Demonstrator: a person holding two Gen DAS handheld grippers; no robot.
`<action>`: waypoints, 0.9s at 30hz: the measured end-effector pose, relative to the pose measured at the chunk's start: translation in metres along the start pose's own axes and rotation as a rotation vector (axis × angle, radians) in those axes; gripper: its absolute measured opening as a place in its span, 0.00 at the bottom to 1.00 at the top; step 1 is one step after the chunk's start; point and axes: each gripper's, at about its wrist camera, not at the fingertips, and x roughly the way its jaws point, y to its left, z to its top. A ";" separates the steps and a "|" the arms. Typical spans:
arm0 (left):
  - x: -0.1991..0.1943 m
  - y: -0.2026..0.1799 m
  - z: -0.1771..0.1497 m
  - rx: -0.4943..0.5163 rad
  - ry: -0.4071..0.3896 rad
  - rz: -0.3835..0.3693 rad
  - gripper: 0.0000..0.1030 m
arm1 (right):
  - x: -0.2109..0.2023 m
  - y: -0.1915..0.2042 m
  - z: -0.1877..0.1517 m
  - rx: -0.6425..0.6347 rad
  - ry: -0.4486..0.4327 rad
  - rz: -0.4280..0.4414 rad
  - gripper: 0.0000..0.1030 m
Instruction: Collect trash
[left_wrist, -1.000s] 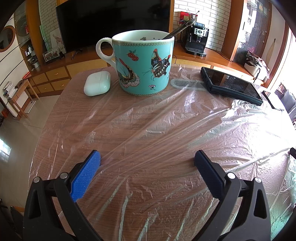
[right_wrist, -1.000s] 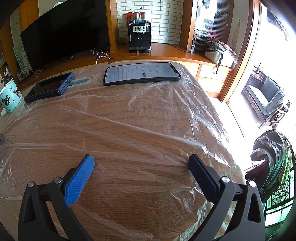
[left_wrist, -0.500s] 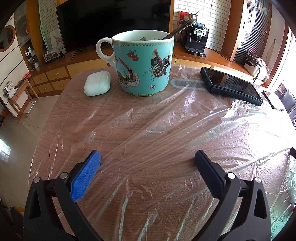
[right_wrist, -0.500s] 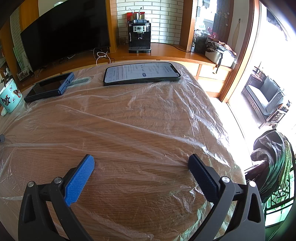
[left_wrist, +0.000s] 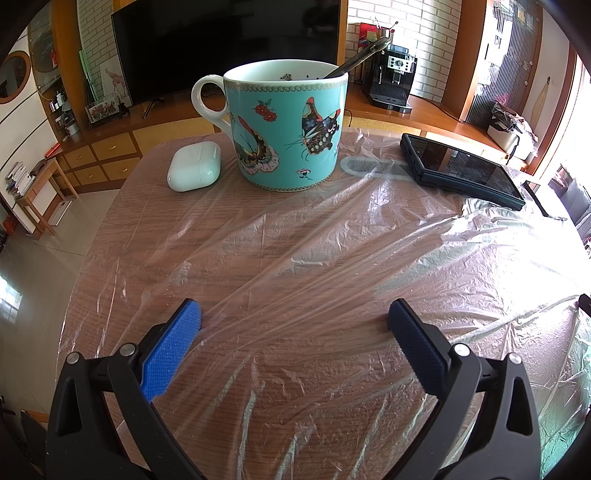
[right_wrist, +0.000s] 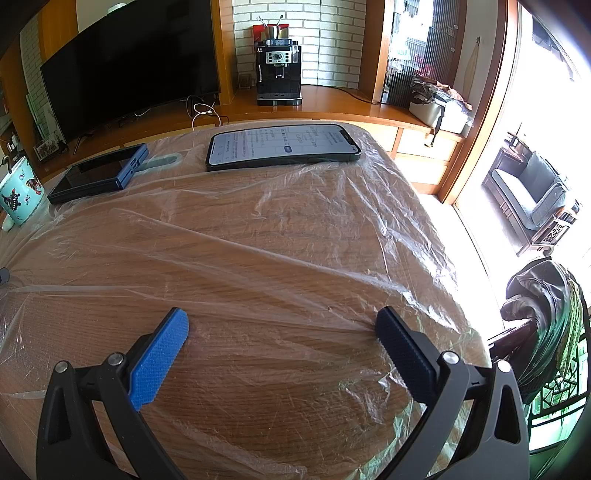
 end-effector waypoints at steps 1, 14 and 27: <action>0.000 0.000 0.000 0.000 0.000 0.000 0.99 | 0.000 0.000 0.000 0.000 0.000 0.000 0.97; 0.000 -0.001 0.000 0.000 0.000 0.000 0.99 | 0.000 0.000 0.000 0.000 0.000 0.000 0.97; 0.001 -0.001 0.000 0.001 0.001 -0.004 0.99 | 0.000 0.000 0.000 0.000 0.000 0.000 0.96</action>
